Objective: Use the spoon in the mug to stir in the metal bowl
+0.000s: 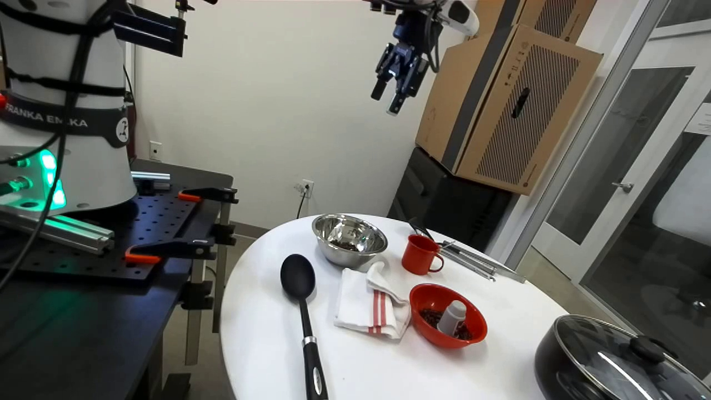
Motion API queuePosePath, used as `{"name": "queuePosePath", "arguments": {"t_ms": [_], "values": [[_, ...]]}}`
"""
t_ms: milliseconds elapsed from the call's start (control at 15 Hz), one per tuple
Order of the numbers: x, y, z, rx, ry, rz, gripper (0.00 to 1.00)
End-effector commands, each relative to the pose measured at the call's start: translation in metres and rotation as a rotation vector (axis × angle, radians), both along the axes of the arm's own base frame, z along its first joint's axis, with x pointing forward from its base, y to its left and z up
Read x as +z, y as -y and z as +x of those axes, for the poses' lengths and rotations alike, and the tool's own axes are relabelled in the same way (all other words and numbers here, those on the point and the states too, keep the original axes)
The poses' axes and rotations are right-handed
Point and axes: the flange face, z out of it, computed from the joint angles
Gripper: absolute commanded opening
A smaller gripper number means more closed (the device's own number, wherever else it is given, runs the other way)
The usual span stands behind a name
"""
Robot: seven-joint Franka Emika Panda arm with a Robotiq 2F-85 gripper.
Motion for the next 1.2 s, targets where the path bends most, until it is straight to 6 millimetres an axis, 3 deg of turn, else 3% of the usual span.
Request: {"name": "queuePosePath", "arguments": {"t_ms": [0,133,200,667,1133], "values": [[0.006,-0.001,0.058,-0.054,0.058,-0.015,1.00],[0.013,0.000,0.064,-0.109,0.073,-0.007,1.00],[0.004,0.000,0.052,-0.061,0.057,-0.006,1.00],[0.004,0.001,0.061,-0.091,0.067,-0.013,1.00],[-0.026,0.046,0.109,0.204,0.125,0.034,1.00]]}}
